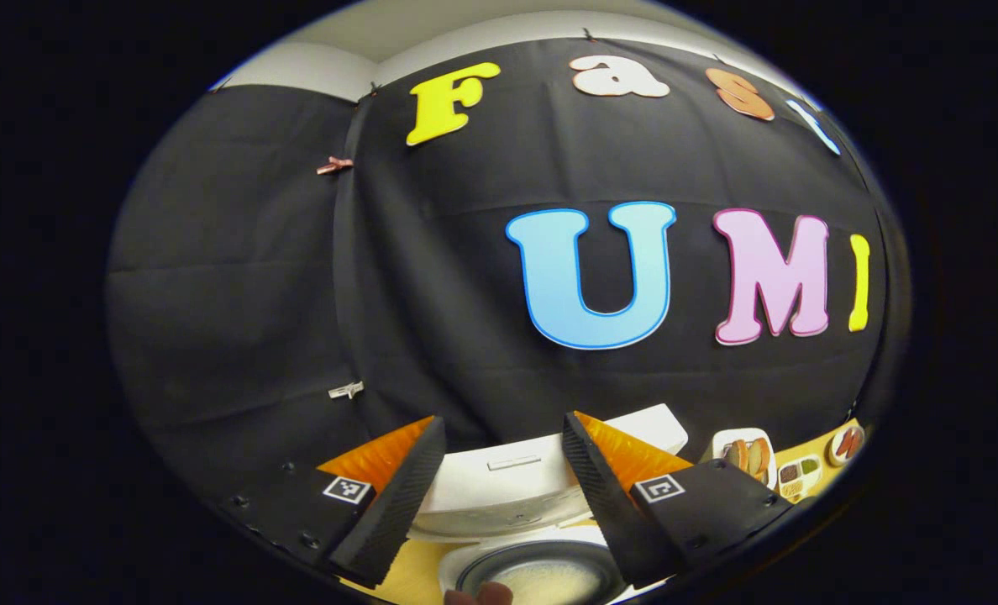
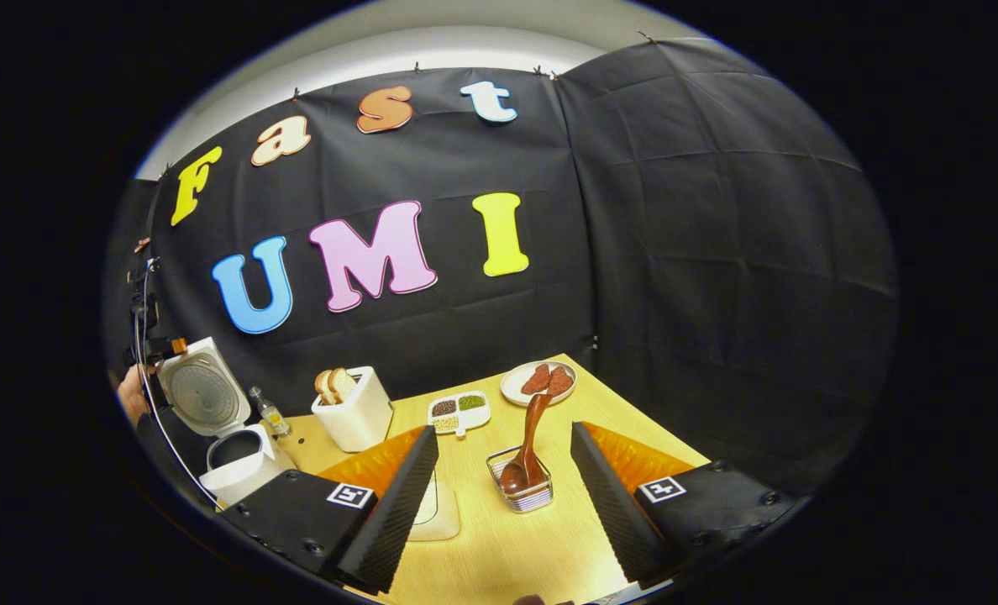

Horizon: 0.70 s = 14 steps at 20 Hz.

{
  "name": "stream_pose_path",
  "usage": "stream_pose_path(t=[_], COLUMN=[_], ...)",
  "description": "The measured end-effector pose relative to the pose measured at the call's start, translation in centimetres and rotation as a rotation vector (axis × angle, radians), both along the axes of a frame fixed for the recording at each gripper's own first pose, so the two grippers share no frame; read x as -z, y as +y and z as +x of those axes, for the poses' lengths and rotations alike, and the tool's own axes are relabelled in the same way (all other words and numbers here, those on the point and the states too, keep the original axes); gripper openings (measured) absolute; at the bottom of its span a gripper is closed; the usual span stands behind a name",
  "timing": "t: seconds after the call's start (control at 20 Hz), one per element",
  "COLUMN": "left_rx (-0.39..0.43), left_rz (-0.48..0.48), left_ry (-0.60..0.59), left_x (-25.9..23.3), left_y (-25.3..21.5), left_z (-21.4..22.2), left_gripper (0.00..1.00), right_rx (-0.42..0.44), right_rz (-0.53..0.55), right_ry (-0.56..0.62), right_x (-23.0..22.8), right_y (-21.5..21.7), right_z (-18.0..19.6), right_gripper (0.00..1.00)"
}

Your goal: Close the left gripper, press the button to open the rice cooker; take a wooden spoon from the chopstick holder with the right hand, scoop a spoonful of rice and pour it into the rice cooker, then put the wooden spoon back into the chopstick holder.

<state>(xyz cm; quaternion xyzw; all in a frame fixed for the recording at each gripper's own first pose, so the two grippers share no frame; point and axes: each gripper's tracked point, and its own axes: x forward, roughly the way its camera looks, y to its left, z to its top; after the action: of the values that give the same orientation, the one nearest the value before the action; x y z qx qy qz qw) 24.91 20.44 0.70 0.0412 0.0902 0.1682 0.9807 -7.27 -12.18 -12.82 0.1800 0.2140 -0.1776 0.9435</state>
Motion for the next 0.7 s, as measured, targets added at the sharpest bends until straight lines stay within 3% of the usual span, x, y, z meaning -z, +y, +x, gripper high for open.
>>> stream_pose_path(t=[0.25, 0.5, 0.7], left_rx=[0.017, 0.020, 0.043], left_rz=[-0.018, -0.161, -0.295], left_ry=[0.062, 0.136, 0.271], left_x=[2.4, 5.5, 10.1], left_y=[-3.2, -6.0, -8.0], left_z=[-4.9, -8.5, -10.6], left_gripper=[0.99, 1.00, 1.00], right_rx=[-0.040, -0.068, -0.066], right_rz=[0.007, 0.011, 0.023], right_ry=[-0.016, -0.016, -0.013], right_x=[-0.9, -0.7, -0.2], right_y=[-0.5, -1.2, -1.9], right_z=[0.9, 0.8, 0.3], right_gripper=[0.99, 0.99, 0.98])
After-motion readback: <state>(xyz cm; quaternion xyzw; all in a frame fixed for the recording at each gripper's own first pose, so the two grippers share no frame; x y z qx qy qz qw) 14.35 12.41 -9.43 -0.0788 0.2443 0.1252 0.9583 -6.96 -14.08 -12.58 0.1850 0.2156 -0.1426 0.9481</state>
